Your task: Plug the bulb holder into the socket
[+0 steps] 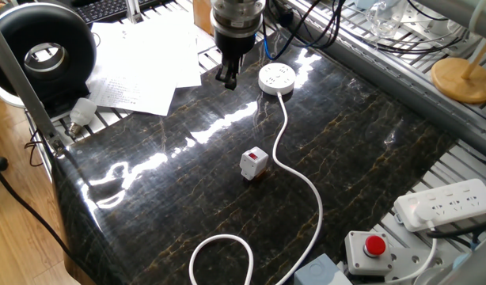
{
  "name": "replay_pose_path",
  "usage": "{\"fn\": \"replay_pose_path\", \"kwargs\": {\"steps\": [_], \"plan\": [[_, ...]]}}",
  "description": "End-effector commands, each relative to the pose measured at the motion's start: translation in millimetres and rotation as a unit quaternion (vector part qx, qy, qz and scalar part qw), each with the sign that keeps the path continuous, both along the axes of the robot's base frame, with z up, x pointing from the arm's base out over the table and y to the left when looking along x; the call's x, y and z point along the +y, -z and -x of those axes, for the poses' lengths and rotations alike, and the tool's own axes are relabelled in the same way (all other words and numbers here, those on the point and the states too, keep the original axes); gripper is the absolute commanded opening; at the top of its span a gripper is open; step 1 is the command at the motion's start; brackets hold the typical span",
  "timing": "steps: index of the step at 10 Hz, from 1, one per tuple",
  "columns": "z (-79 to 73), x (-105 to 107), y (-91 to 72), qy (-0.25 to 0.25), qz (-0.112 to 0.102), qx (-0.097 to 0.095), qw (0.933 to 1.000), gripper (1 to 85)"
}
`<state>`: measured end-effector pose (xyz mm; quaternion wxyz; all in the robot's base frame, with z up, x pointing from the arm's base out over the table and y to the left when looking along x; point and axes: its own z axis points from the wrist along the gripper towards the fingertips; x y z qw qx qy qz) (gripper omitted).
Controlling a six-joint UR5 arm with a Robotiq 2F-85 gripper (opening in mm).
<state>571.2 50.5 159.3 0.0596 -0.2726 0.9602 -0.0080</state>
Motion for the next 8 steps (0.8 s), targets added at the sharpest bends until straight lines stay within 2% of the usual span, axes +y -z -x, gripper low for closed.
{"fn": "replay_pose_path", "kwargs": {"steps": [1, 2, 3, 4, 5, 6, 7, 8], "plan": [[0.3, 10.9, -1.5, -0.001, -0.022, 0.001, 0.9997, 78.3], [-1.6, 11.8, -1.7, -0.005, -0.023, -0.003, 0.9997, 78.3], [-7.9, 8.7, -2.2, -0.015, -0.016, -0.016, 0.9996, 63.3], [-7.5, 9.1, -2.2, -0.002, -0.018, -0.015, 0.9997, 17.0], [-6.8, 2.9, -2.7, -0.014, -0.006, -0.013, 0.9998, 1.0], [-1.7, -5.5, -2.7, -0.064, 0.013, -0.003, 0.9978, 1.0], [0.4, -10.7, -4.3, -0.108, 0.022, 0.001, 0.9939, 1.0], [4.3, -7.5, -5.0, -0.125, 0.016, 0.006, 0.992, 1.0]]}}
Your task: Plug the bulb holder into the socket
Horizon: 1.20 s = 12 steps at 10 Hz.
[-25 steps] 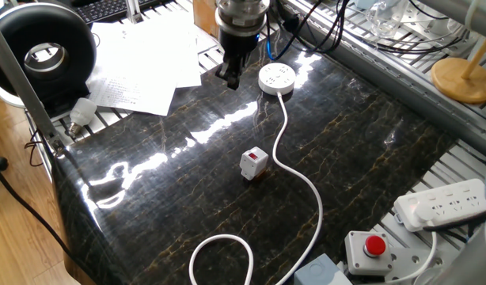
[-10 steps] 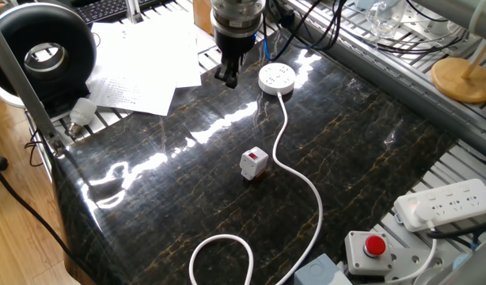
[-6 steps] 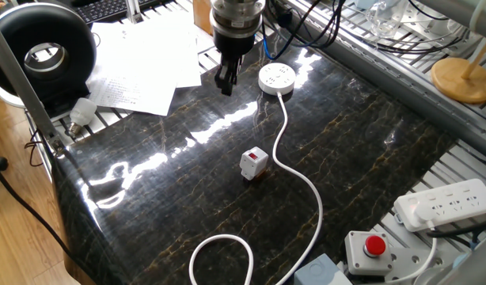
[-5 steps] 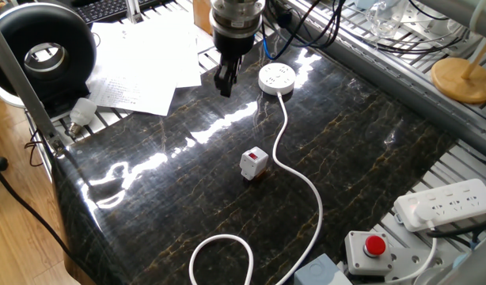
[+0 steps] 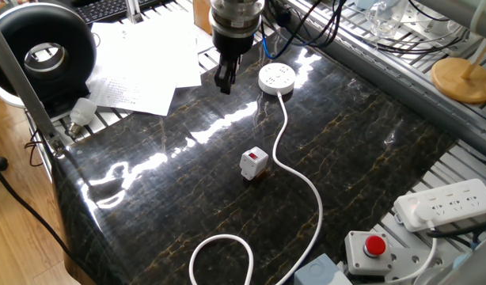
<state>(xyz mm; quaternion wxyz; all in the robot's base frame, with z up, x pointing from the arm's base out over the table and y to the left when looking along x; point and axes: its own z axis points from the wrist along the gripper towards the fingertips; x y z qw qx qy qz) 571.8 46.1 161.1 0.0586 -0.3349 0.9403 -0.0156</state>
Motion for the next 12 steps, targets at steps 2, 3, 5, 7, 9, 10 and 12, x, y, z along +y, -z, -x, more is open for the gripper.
{"fn": "replay_pose_path", "kwargs": {"steps": [2, 3, 5, 7, 9, 10, 12], "plan": [[14.8, -1.4, -7.3, -0.061, 0.01, 0.026, 0.9977, 1.0], [8.2, -7.0, -5.9, -0.059, 0.028, 0.015, 0.9978, 1.0], [7.9, -5.9, -0.7, -0.041, 0.026, 0.016, 0.9987, 1.0], [0.8, 6.5, 9.8, 0.07, 0.001, 0.001, 0.9975, 1.0], [-7.3, 1.8, 17.1, 0.105, 0.002, -0.005, 0.9945, 1.0], [-14.9, 0.0, 18.9, 0.107, -0.001, -0.006, 0.9943, 1.0], [-37.2, -4.0, 20.0, 0.109, 0.0, -0.008, 0.994, 1.0]]}}
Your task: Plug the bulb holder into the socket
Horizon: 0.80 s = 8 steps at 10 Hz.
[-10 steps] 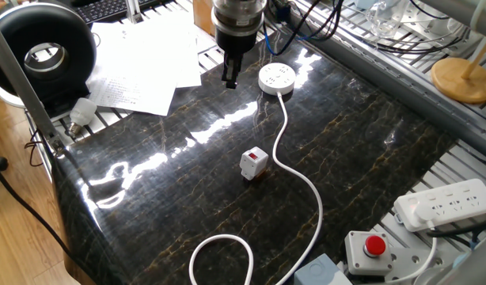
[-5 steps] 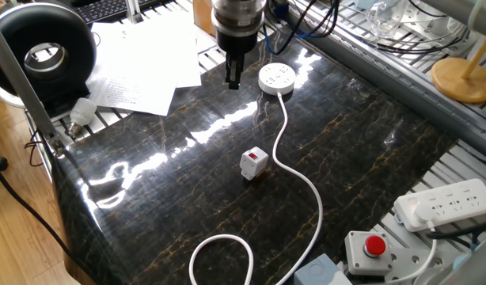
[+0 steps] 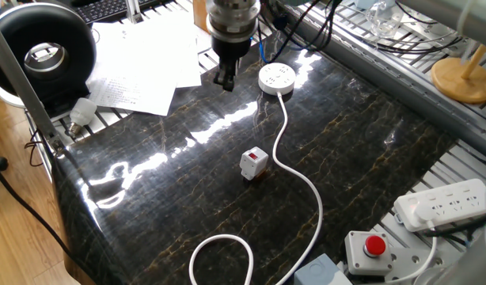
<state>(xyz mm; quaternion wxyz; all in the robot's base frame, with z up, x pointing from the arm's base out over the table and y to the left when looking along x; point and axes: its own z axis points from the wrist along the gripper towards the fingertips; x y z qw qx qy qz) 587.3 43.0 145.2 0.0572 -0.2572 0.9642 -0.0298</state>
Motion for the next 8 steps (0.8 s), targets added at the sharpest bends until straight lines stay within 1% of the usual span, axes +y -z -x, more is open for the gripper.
{"fn": "replay_pose_path", "kwargs": {"steps": [1, 4, 5, 6, 7, 8], "plan": [[-32.8, -3.9, 3.7, 0.027, -0.003, -0.008, 0.9996, 1.0], [-62.5, -10.8, 7.0, 0.029, 0.005, -0.013, 0.9995, 1.0], [-69.0, -12.7, 9.2, 0.029, 0.007, -0.015, 0.9995, 1.0], [-72.4, -14.8, 10.2, 0.029, 0.009, -0.015, 0.9994, 1.0], [-72.3, -14.0, 9.5, 0.031, 0.004, -0.016, 0.9994, 1.0], [-65.5, -12.7, 7.1, 0.03, -0.002, -0.017, 0.9994, 1.0]]}}
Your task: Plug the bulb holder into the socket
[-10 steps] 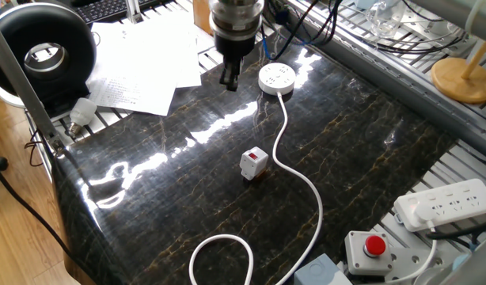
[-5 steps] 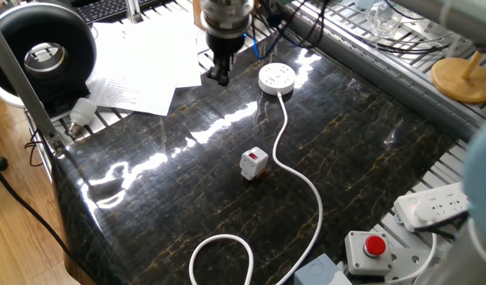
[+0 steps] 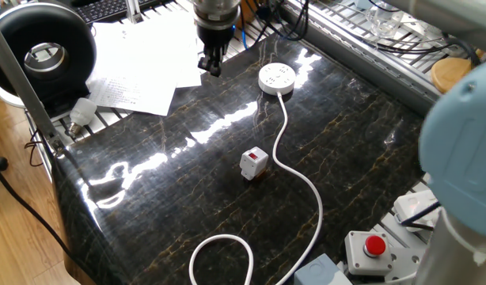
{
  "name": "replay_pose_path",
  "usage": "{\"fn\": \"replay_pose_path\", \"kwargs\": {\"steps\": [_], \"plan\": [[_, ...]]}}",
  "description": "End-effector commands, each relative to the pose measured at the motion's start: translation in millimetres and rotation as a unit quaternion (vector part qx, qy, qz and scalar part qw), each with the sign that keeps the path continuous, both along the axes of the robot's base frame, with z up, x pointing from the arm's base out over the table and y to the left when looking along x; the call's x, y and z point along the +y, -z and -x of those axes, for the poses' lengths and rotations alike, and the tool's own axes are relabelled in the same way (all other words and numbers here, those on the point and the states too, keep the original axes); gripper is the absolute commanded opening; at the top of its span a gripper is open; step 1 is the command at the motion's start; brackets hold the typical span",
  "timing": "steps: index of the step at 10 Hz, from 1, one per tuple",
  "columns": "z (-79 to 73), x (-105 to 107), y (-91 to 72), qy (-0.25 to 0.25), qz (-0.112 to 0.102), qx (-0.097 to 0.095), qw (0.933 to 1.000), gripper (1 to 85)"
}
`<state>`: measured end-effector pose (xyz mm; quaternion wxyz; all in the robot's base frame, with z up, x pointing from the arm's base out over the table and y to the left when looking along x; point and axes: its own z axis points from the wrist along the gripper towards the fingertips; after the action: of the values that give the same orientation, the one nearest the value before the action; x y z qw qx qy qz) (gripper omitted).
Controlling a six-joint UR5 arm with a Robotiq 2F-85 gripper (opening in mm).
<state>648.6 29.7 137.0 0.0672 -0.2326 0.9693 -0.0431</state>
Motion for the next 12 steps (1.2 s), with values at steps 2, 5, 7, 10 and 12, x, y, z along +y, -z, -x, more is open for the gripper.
{"fn": "replay_pose_path", "kwargs": {"steps": [2, 5, 7, 10, 12], "plan": [[19.6, -3.0, -12.9, -0.006, -0.015, 0.002, 0.9999, 1.0], [62.6, 8.6, -23.9, -0.027, -0.017, 0.017, 0.9994, 1.0], [80.0, 18.2, -30.0, -0.02, -0.018, 0.018, 0.9995, 1.0], [83.5, 14.7, -37.2, -0.034, -0.009, 0.025, 0.9991, 1.0], [88.9, 10.5, -36.9, -0.098, 0.006, 0.038, 0.9944, 1.0]]}}
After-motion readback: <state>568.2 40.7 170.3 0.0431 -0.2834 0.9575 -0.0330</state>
